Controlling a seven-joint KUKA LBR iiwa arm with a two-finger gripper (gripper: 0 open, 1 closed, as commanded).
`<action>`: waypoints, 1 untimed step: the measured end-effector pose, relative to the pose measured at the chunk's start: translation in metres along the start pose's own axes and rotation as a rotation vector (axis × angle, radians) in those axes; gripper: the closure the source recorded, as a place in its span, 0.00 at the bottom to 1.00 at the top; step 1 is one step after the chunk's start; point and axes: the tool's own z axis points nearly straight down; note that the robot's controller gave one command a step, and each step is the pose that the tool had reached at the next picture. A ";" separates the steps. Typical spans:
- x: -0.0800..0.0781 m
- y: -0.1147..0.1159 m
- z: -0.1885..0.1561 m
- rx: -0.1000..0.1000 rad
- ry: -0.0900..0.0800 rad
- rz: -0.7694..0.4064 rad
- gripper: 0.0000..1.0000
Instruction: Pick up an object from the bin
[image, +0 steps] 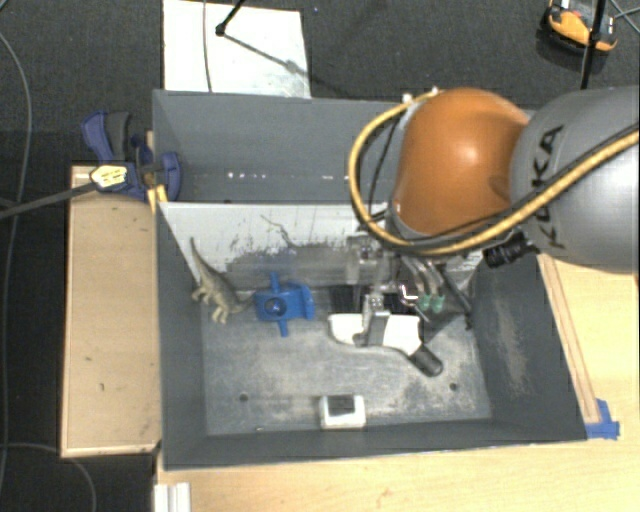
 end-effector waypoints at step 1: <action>-0.002 -0.001 -0.004 -0.001 -0.008 0.003 0.00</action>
Offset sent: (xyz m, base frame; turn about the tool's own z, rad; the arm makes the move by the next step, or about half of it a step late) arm 0.0361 -0.0963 -0.1685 -0.0192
